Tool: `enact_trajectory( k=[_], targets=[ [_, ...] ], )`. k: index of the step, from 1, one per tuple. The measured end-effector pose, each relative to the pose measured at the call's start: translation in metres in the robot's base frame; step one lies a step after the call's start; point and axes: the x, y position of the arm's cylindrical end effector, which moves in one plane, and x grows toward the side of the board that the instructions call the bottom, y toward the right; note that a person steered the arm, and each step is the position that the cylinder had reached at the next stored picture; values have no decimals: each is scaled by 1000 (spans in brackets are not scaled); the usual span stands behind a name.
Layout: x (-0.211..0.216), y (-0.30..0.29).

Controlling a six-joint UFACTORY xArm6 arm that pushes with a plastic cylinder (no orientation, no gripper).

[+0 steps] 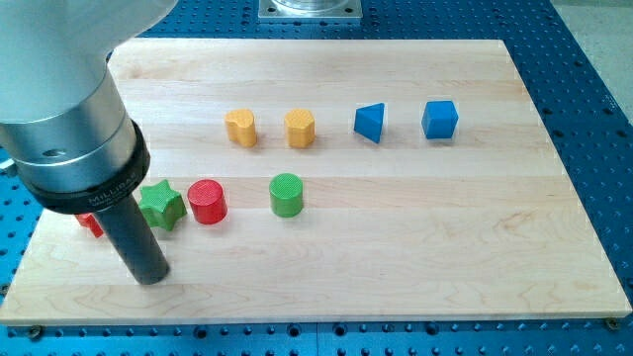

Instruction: Move your arm to the bottom left of the red star

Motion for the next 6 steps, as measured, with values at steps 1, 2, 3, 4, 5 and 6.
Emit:
enact_trajectory(
  k=[1,2,3,4,5,6],
  targets=[
    [-3,0],
    [-6,0],
    [-6,0],
    [-6,-1],
    [-6,-28],
    [-6,-88]
  ],
)
